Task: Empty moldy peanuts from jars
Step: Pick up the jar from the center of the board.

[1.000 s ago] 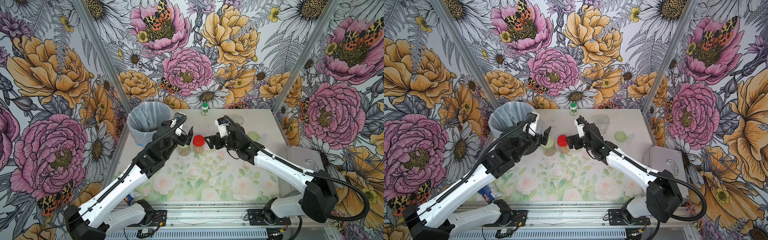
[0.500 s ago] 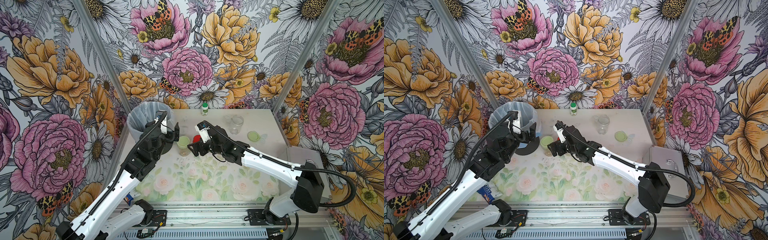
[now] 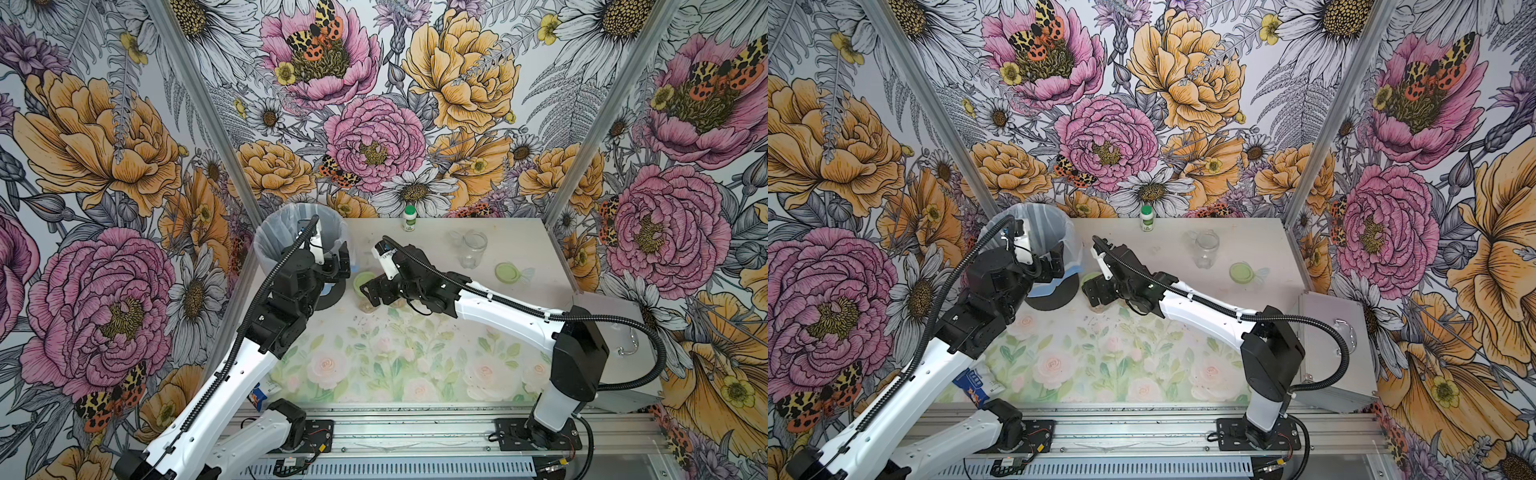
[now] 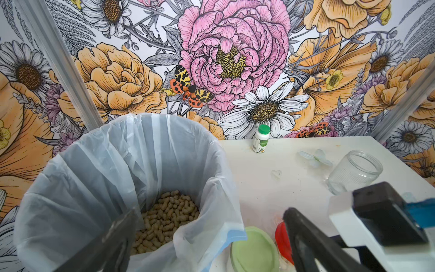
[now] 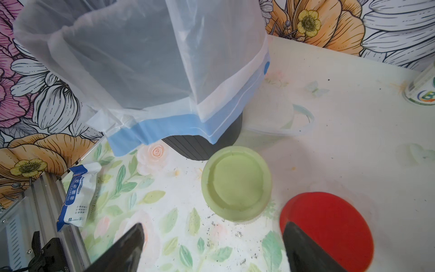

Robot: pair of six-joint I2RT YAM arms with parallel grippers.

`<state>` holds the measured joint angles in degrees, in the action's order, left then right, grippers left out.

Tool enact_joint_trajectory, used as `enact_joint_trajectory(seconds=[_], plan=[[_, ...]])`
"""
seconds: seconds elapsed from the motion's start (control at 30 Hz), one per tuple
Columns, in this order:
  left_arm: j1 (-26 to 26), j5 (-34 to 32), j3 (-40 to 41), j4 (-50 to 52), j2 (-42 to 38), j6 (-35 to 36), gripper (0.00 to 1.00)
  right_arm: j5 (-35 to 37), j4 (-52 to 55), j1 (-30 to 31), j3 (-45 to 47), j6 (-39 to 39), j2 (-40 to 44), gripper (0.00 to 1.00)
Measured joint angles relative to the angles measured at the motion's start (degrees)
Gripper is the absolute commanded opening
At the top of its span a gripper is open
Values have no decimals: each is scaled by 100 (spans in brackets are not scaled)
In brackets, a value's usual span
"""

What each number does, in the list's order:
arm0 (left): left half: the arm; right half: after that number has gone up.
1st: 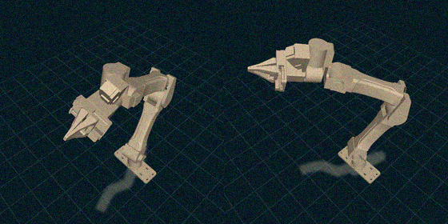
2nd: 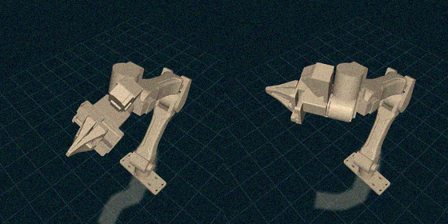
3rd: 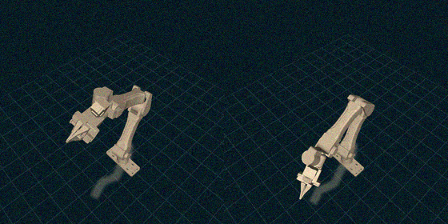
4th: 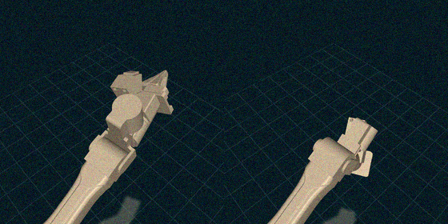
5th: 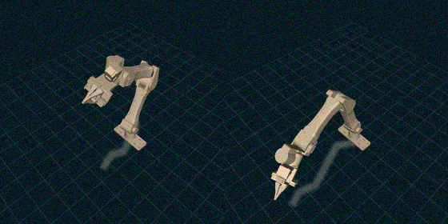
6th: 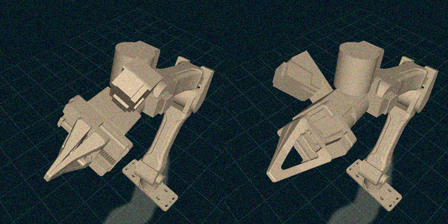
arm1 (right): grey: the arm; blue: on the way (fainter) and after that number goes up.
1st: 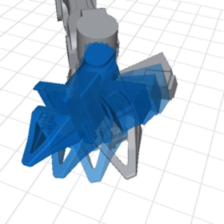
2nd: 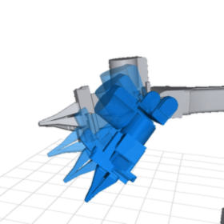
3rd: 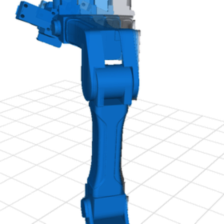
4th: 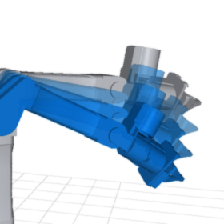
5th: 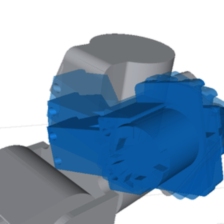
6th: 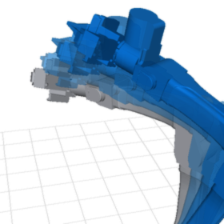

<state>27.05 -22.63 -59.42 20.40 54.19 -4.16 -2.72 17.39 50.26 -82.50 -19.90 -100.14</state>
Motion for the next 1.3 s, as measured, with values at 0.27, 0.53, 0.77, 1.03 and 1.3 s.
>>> enact_joint_trajectory(seconds=[0.27,0.53,0.77,1.03,1.3], plan=[[-37,111,83,-22,-20,-55,99,260,190,46,-656,96,-675,96],[-140,254,107,-22,-24,-153,99,505,511,46,-1193,243,-1294,98],[-146,319,118,-26,-24,-175,99,577,721,46,-1432,350,-1641,98],[-197,422,146,-46,-31,-192,99,575,831,46,-1587,393,-1775,98],[-205,463,162,-50,-79,-195,99,599,916,46,-1746,439,-2068,97]])
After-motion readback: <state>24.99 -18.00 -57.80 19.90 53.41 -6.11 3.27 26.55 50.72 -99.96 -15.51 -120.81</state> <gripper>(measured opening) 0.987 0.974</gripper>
